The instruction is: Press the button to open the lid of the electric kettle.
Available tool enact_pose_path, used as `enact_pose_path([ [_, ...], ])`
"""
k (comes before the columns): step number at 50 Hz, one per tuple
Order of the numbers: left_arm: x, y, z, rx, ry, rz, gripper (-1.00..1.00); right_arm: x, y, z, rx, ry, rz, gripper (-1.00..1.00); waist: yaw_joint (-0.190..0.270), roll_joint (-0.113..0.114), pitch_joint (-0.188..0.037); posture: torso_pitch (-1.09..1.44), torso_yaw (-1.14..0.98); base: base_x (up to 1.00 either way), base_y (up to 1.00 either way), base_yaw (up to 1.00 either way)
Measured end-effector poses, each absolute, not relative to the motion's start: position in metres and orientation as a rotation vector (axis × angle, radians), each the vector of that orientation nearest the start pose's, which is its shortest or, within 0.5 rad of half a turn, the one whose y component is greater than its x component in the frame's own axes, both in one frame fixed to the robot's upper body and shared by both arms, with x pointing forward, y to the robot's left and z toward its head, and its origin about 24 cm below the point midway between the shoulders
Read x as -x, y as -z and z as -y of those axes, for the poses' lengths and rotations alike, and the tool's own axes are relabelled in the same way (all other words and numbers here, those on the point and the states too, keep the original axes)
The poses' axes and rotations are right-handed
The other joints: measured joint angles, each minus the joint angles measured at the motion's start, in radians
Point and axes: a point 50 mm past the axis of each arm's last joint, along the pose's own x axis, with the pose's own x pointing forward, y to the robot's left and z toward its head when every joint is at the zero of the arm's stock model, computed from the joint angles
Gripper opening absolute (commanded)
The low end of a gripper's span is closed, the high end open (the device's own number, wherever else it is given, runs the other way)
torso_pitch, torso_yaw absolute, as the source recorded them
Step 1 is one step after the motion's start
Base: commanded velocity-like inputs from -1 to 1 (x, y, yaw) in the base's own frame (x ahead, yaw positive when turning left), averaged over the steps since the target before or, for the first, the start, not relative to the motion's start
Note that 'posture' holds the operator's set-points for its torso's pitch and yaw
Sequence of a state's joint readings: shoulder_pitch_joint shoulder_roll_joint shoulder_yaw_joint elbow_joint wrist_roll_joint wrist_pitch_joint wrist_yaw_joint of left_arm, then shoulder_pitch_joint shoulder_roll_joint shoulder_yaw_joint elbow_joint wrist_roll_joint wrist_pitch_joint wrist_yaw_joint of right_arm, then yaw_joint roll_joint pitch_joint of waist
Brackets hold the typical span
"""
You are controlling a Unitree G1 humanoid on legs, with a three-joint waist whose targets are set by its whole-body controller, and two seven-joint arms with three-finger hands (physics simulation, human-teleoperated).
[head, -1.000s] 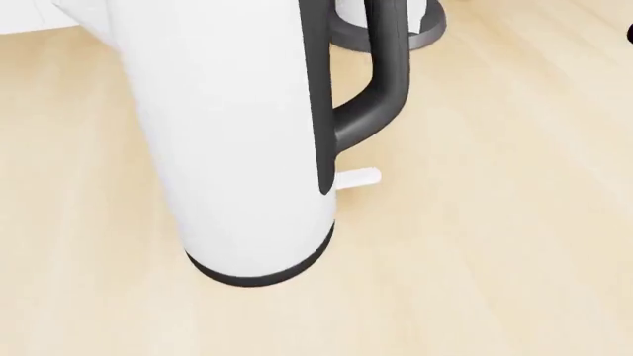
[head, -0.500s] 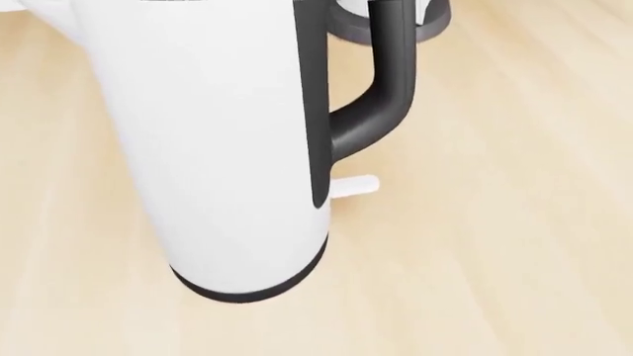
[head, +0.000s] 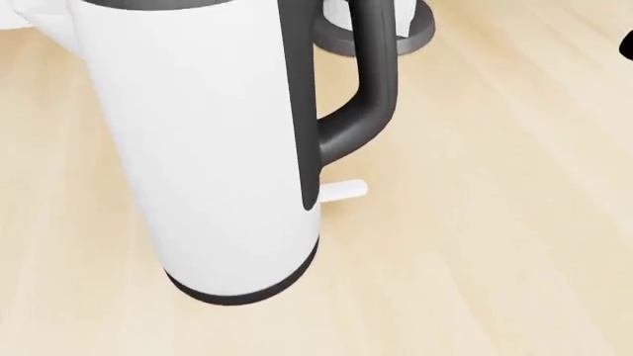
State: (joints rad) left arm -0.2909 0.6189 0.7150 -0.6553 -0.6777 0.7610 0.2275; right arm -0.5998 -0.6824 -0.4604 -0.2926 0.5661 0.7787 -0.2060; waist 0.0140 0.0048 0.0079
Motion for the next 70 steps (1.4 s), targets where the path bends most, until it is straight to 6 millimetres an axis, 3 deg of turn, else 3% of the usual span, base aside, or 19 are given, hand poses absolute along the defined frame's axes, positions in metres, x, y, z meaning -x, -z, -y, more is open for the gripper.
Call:
enact_pose_path([
  [18, -0.206, -0.27, -0.293, -0.04, -0.369, 0.434, 1.0, -0.282, -0.29, 0.279, 0.033, 0.29, 0.301, 1.0, 0.0, 0.01, -0.1, -0.22, 0.0, 0.0, 0.0, 0.0],
  [35, -0.206, -0.273, -0.293, -0.024, -0.371, 0.442, 1.0, -0.29, -0.297, 0.273, 0.047, 0.28, 0.293, 1.0, 0.003, 0.01, -0.121, -0.25, 0.0, 0.0, 0.0, 0.0],
  [48, -0.203, -0.276, -0.293, -0.037, -0.366, 0.465, 1.0, -0.296, -0.296, 0.268, 0.063, 0.273, 0.28, 1.0, 0.001, 0.024, -0.187, -0.31, 0.0, 0.0, 0.0, 0.0],
  [53, -0.202, -0.278, -0.291, -0.04, -0.362, 0.479, 1.0, -0.3, -0.294, 0.263, 0.071, 0.259, 0.277, 1.0, 0.003, 0.023, -0.203, -0.31, 0.0, 0.0, 0.0, 0.0],
  [70, -0.201, -0.28, -0.291, -0.042, -0.36, 0.489, 1.0, -0.317, -0.297, 0.253, 0.085, 0.235, 0.252, 1.0, 0.009, 0.028, -0.21, -0.31, 0.0, 0.0, 0.0, 0.0],
])
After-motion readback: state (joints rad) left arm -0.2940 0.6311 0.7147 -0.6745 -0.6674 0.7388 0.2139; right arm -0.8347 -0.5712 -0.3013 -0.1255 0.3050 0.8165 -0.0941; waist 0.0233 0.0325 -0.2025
